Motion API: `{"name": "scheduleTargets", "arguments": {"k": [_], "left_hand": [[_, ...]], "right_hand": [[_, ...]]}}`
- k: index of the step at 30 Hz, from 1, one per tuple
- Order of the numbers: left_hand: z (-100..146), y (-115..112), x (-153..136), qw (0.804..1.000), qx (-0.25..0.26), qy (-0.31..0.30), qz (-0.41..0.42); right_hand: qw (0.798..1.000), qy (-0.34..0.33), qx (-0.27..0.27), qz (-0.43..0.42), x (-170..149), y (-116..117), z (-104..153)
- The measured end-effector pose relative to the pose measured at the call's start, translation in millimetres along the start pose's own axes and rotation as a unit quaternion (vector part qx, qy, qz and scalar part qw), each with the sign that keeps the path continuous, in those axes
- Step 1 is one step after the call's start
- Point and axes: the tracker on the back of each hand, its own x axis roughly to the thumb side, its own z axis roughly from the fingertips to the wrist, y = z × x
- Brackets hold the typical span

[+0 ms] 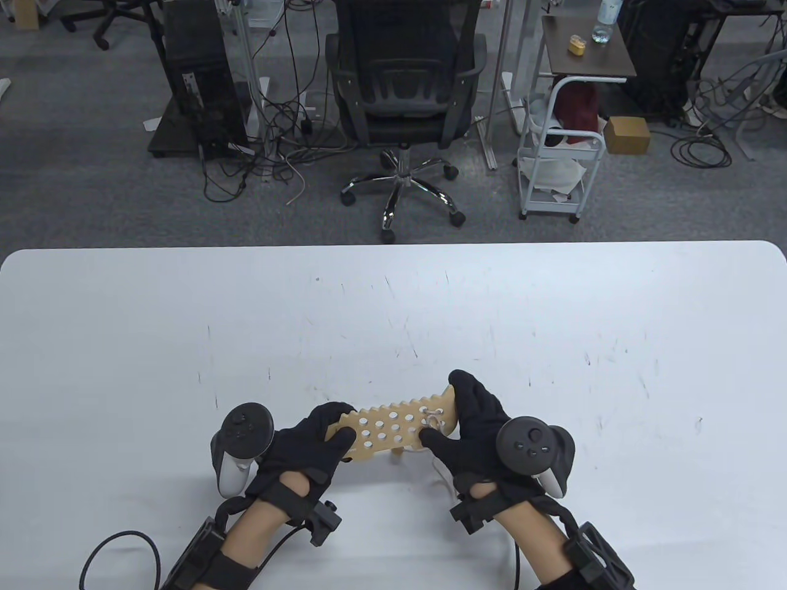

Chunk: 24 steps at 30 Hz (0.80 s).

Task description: Thread rope through all holes on crocodile lacing toy

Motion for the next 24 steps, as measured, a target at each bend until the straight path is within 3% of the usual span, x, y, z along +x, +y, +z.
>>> {"name": "scheduleTargets", "arguments": {"k": [14,24], "left_hand": [[0.7,7.5,1.5,1.000,0.011,0.000,0.010],[1.2,11.3,3.0,1.000,0.012,-0.002,0.019]], "right_hand": [[0.993,0.046,-0.059,-0.090,-17.8,-18.9,-2.8],[0.986,0.096,-0.051,-0.127,-34.4,-17.2,-5.3]]}}
